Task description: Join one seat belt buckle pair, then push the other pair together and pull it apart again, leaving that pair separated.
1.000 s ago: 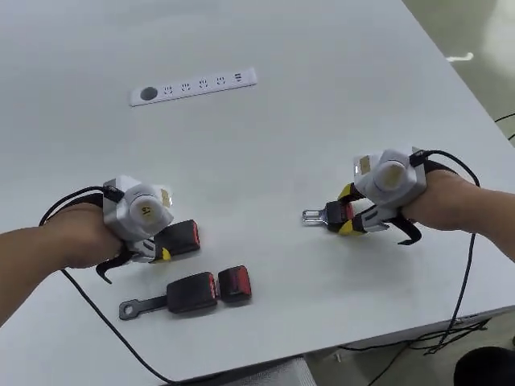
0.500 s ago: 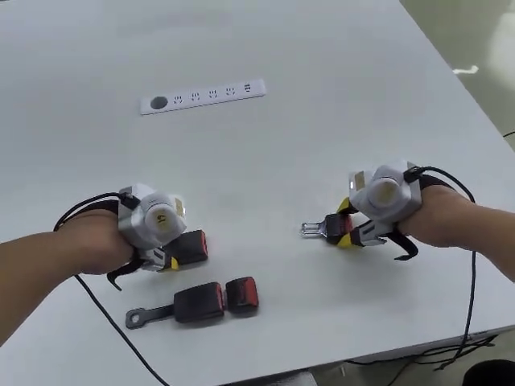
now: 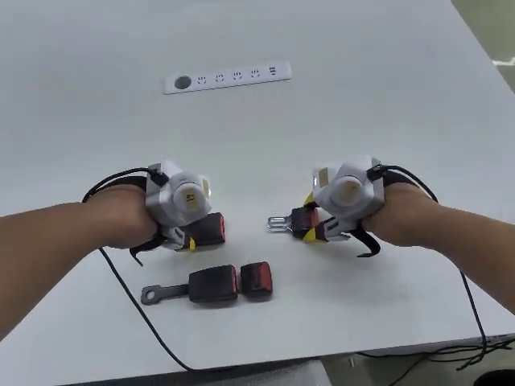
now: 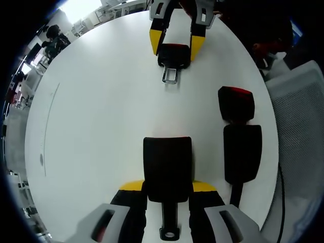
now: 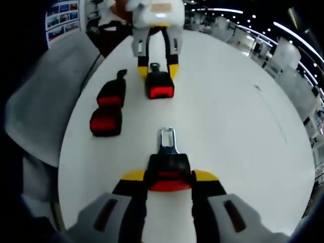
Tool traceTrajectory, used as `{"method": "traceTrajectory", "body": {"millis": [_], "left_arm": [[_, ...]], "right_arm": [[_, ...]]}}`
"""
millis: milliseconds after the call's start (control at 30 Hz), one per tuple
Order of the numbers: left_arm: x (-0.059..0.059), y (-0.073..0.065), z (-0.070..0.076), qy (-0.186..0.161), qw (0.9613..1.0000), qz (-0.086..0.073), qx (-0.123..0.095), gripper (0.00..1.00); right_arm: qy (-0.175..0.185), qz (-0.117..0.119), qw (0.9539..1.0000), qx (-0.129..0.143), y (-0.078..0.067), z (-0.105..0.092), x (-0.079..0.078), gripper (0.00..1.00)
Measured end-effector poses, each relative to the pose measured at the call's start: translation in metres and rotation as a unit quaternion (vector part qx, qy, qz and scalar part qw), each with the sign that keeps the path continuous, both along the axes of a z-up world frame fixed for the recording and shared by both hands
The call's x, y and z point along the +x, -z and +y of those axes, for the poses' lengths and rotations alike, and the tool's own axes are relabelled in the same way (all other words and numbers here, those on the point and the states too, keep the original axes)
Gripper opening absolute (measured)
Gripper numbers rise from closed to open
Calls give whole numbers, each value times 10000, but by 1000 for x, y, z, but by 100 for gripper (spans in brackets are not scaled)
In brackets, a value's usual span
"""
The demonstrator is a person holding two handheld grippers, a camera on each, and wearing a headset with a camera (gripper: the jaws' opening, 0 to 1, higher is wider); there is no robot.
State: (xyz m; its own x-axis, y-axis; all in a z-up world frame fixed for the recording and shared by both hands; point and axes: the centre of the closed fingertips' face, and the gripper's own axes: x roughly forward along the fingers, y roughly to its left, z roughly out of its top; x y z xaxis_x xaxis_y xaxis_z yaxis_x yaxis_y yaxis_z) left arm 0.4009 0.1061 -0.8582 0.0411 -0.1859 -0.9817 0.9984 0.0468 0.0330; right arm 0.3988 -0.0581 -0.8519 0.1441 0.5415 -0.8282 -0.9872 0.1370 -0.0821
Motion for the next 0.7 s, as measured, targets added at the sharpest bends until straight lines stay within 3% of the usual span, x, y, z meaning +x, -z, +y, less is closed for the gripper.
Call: {"method": "traceTrajectory", "body": {"millis": [333,533,600,700], "left_arm": [[1,-1,-2,173,9998,9,6,32],[1,-1,-2,153,9998,22,-91,32],[2,-1,-2,166,9998,21,-72,32],[3,2,-2,190,9998,9,-2,32]], "right_arm": [[-268,-48,9996,125,1,60,-1,33],[-251,-37,9997,64,0,65,3,32],[-151,40,9996,230,-1,67,4,32],[-221,-10,9995,227,0,68,4,32]]}}
